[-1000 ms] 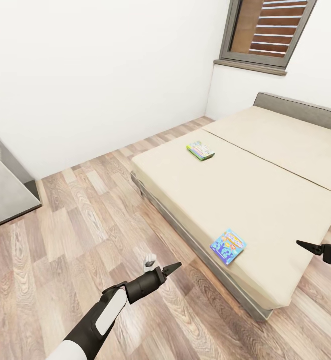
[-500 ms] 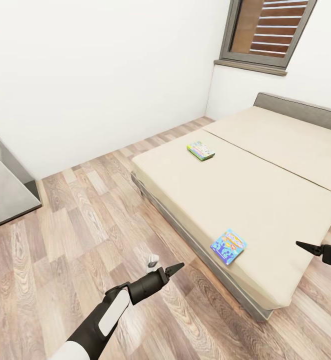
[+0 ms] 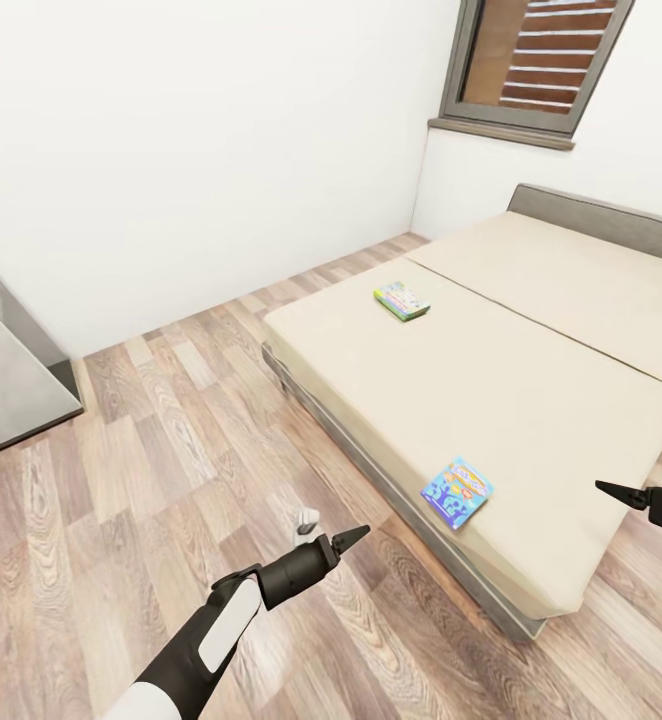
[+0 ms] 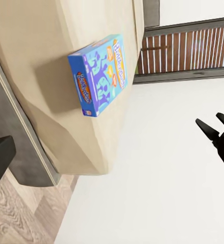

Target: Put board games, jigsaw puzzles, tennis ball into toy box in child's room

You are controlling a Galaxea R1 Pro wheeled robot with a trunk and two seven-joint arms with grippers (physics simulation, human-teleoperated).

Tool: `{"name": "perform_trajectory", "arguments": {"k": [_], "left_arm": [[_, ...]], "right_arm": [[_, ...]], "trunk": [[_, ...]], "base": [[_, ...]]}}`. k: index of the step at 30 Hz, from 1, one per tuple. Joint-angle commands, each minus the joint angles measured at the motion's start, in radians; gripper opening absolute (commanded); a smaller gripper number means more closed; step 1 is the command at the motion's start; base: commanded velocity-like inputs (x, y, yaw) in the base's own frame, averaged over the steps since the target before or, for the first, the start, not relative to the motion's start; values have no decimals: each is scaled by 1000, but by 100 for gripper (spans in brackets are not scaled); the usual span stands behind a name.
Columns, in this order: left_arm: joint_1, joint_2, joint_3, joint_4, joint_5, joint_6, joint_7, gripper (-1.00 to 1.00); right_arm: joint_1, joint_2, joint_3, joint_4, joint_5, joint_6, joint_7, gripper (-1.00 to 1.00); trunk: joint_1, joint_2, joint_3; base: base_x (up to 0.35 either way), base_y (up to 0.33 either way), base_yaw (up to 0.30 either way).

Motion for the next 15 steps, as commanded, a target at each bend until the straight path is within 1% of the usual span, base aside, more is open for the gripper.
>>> {"name": "perform_trajectory", "arguments": {"k": [1,15], "left_arm": [[-1,0,-1,0,10,9,0,100],[-2,0,-1,-2,12,10,1,100]], "right_arm": [[-1,0,-1,0,-3,8,2,100],[0,-1,0,0,-3,8,2,100]], "trunk": [[0,0,-1],[0,0,-18]], "base": [[0,0,0],[0,0,0]]}}
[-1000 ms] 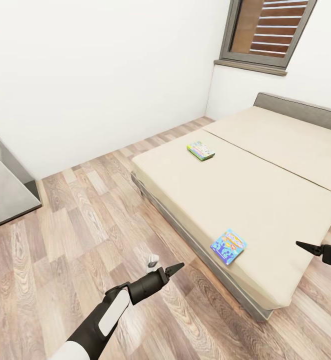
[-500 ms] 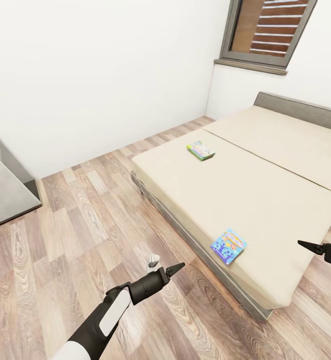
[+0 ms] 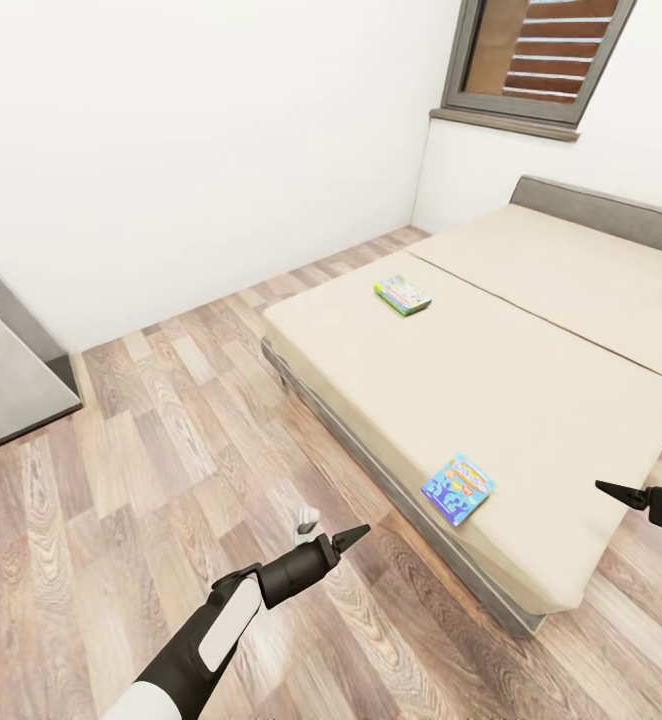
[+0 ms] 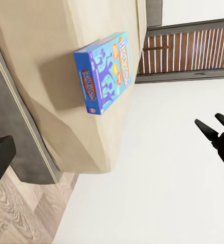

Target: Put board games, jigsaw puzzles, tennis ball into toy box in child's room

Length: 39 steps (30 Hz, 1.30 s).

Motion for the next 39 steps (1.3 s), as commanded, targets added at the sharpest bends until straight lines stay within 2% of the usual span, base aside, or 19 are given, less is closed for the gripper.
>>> {"name": "perform_trajectory", "arguments": {"k": [1,14,31,39], "left_arm": [[0,1,0,-2,11,10,0,100],[10,12,2,-27,21,25,-11,100],[59,35,18,-100,25,106,-32,100],[65,48,20,-116,26,118,-44,100]], "right_arm": [[-1,0,-1,0,-3,8,2,100],[0,0,-1,0,-3,8,2,100],[0,0,-1,0,-3,8,2,100],[0,0,-1,0,-3,8,2,100]], "trunk": [[0,0,-1],[0,0,-6],[0,0,-7],[31,-56,-32]], "base": [[0,0,0],[0,0,0],[0,0,0],[0,0,0]]}}
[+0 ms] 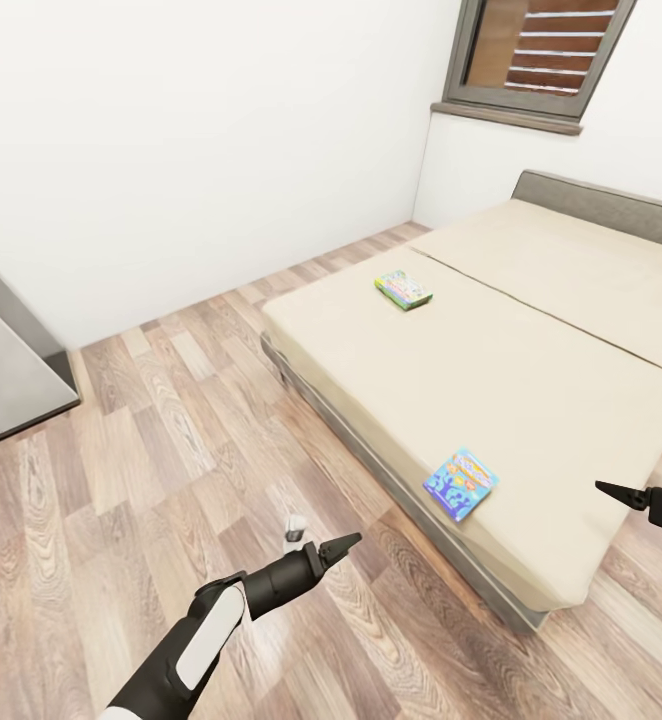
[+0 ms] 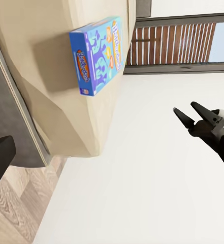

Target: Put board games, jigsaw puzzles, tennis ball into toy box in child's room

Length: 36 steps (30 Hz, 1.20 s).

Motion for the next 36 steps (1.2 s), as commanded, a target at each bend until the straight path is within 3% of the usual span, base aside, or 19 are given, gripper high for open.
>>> {"name": "perform_trajectory", "arguments": {"k": [1,14,27,32,36], "left_arm": [[0,1,-1,-2,8,10,0,100],[1,2,-8,-8,1,19,2,100],[2,0,-11,-8,-2,11,2,100],[2,-5,-13,-5,-5,-4,4,100],[-2,-16,-15,-3,-6,-34,4,100]], "right_arm": [[-1,0,-1,0,-3,8,2,100],[-1,0,-1,0,-3,8,2,100],[-3,-11,-6,0,-3,8,4,100],[-3,-39,-34,0,-3,8,22,100],[-3,-71,-97,0,-3,8,64,100]], "trunk": [[4,-8,-4],[54,-99,-45],[54,-99,-45],[54,-99,-45],[54,-99,-45]], "base": [[0,0,0],[0,0,0],[0,0,0],[0,0,0],[0,0,0]]}}
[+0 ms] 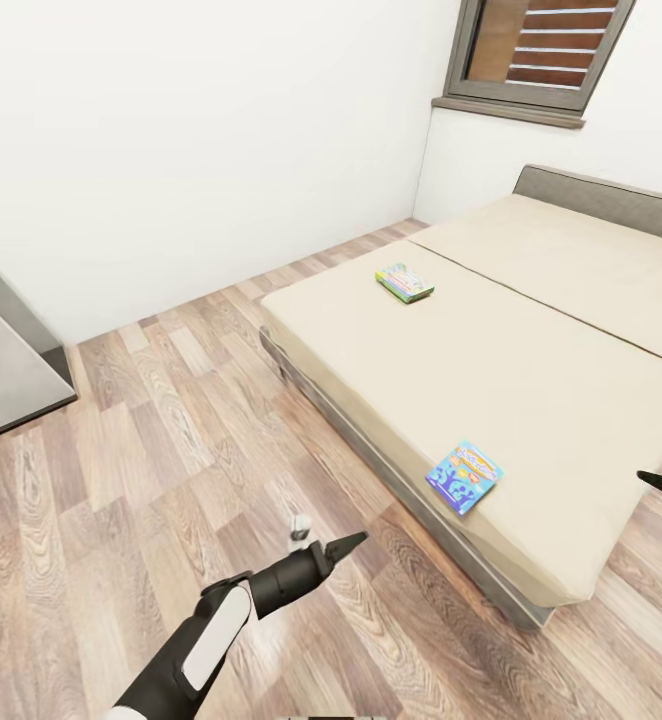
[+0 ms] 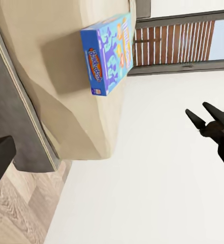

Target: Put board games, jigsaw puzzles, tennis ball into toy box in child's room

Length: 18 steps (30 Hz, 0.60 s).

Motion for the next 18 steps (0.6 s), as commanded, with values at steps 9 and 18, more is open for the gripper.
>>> {"name": "perform_trajectory", "arguments": {"k": [9,18], "left_arm": [[-11,-13,-1,5,14,-35,-5,100],[-32,-18,-2,7,16,-46,-28,100]], "right_arm": [[6,-40,-135,0,-3,8,116,100],[11,-39,-171,0,-3,8,179,100]], "trunk": [[0,0,-1],[0,0,-1]], "base": [[0,0,-4],[0,0,-86]]}}
